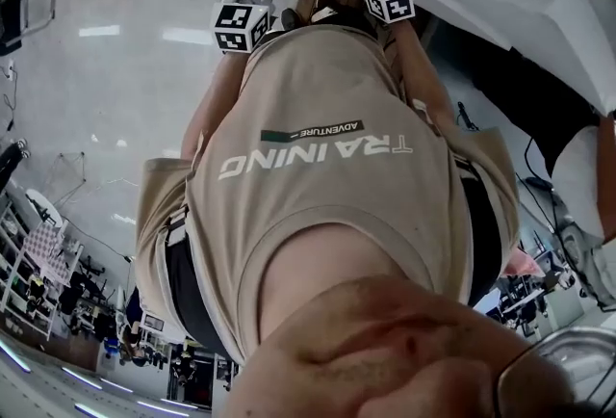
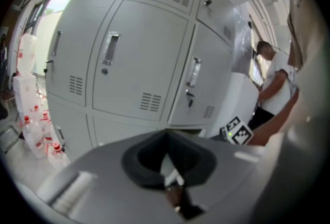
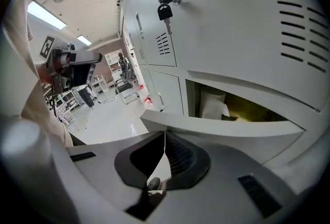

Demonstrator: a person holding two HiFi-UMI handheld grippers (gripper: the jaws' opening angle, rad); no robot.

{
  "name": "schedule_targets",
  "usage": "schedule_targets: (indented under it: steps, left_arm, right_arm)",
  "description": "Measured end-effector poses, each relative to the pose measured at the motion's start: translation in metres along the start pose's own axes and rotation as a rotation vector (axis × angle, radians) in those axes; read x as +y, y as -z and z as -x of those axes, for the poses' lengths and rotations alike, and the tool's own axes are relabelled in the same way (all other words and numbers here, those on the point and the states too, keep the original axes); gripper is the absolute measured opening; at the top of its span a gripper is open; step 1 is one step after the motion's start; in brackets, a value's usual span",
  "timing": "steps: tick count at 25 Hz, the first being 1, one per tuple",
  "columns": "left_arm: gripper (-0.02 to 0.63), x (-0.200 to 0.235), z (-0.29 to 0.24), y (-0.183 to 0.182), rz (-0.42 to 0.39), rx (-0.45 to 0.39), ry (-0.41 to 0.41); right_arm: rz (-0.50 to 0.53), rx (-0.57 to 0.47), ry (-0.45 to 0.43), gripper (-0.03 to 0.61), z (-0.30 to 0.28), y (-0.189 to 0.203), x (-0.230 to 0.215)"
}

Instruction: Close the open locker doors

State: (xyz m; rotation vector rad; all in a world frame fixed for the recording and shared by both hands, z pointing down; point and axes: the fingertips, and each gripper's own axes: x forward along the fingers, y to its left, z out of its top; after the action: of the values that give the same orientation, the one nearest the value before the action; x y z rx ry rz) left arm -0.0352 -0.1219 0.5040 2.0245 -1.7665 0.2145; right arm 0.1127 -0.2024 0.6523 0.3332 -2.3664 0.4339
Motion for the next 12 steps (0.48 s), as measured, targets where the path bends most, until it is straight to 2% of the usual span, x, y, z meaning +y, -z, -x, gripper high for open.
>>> schedule_targets:
  steps: [7, 12]
  left_arm:
    - [0.0, 0.023, 0.001, -0.003, 0.045, -0.008, -0.097]
    - [0.0, 0.018, -0.006, -0.004, 0.076, -0.008, -0.147]
  right_arm:
    - [0.027, 0.025, -0.046, 0.015, -0.031, -0.022, -0.017]
    - [0.045, 0.026, -0.066, 0.015, -0.036, -0.034, -0.038]
